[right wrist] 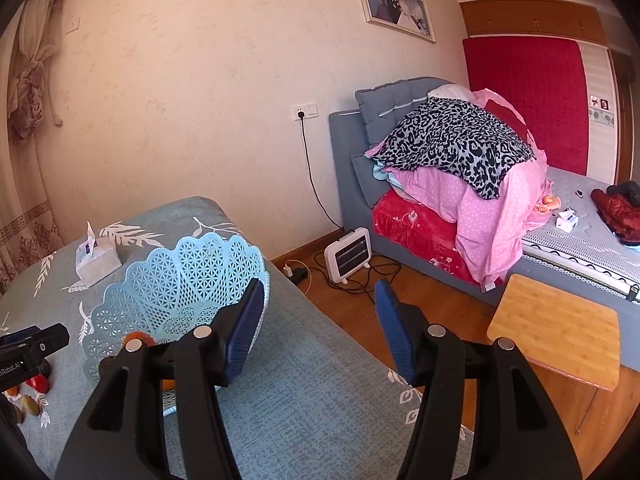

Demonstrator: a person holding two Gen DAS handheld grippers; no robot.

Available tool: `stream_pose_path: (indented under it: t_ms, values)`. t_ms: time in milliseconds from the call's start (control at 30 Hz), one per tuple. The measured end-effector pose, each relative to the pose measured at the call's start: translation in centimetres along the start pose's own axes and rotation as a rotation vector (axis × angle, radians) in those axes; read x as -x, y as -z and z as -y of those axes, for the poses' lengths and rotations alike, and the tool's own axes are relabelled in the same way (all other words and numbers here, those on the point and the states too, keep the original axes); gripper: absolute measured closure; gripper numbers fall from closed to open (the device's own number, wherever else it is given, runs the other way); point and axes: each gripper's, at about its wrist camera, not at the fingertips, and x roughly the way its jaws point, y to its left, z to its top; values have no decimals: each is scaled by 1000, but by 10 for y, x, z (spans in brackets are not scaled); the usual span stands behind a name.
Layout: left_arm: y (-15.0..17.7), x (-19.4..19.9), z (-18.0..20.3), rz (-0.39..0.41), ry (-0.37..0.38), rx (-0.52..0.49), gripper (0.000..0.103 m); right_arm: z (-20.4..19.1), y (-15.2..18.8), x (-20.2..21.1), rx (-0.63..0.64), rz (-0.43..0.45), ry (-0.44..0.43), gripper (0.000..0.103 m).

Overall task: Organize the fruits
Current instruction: 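Move the left gripper back to the fruits and grasp an orange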

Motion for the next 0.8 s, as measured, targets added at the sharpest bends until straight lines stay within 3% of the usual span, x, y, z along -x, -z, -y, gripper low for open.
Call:
stream_pose_path:
  t_ms: [800]
  values:
    - [37,29,-95,-17,-158,174,36,-50,18,16,131,-32,-99,43]
